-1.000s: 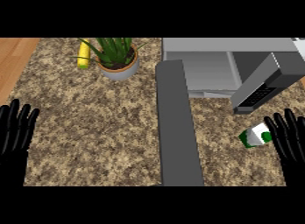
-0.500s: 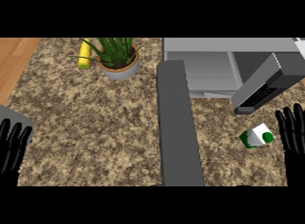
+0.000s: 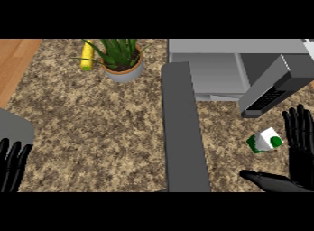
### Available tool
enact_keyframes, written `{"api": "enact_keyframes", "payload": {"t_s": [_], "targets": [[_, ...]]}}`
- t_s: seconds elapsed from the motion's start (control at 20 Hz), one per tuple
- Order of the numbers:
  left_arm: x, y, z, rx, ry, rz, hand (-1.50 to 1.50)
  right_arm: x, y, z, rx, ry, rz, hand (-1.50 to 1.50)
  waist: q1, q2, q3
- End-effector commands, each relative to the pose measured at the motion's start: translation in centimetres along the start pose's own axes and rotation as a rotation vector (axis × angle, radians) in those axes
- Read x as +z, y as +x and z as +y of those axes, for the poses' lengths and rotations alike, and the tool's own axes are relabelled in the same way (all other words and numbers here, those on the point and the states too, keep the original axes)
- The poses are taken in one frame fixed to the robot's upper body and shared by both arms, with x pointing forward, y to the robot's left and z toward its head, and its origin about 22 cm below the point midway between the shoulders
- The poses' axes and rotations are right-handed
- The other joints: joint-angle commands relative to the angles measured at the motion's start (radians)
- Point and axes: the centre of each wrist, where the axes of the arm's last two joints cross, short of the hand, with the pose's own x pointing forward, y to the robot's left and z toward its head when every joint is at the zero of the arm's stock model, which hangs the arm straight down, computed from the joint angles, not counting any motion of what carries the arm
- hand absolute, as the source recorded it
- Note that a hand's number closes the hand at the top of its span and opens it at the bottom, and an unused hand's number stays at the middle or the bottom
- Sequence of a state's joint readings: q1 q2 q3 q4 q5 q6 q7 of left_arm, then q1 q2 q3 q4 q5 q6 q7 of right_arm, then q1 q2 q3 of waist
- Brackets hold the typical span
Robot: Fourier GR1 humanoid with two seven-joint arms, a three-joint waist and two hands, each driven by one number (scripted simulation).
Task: Pick up the milk, place it into the microwave and close the microwave
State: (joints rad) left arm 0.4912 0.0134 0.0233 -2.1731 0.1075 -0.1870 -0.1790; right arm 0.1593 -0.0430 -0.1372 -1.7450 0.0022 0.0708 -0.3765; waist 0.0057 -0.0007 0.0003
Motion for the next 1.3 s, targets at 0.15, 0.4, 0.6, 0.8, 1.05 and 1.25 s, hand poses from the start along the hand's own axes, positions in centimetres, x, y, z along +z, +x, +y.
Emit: {"api": "enact_keyframes", "payload": {"t_s": [0.15, 0.4, 0.6, 0.8, 1.05, 1.25], "targets": [[0.4, -0.6, -1.1, -0.007, -0.006, -0.011, -1.5, -1.0, -2.7, -1.0, 0.054, -0.052, 0.04, -1.5, -0.001, 0.0, 0.0], [2.1, 0.0, -0.6, 0.0, -0.014, -0.017, -1.5, 0.2, -5.0, -3.1, 0.108, -0.074, 0.041, -1.5, 0.002, 0.0, 0.0], [1.9, 0.0, -0.1, 0.003, -0.006, -0.005, -1.5, 1.0, -7.1, -6.1, 0.121, -0.091, 0.065, -1.5, 0.002, 0.0, 0.0], [0.7, -0.9, 0.9, -0.011, 0.006, -0.014, -1.5, 1.9, -7.9, -8.2, 0.12, -0.033, 0.103, -1.5, -0.002, 0.001, 0.0], [1.4, -0.9, -0.1, 0.008, 0.003, -0.007, -1.5, 1.6, -11.0, -7.0, 0.122, -0.026, 0.151, -1.5, 0.003, 0.001, 0.0], [2.2, 0.3, 1.1, 0.006, -0.004, 0.008, -1.5, 2.0, -11.7, -6.6, 0.136, -0.01, 0.151, -1.5, 0.002, 0.0, 0.0]]}}
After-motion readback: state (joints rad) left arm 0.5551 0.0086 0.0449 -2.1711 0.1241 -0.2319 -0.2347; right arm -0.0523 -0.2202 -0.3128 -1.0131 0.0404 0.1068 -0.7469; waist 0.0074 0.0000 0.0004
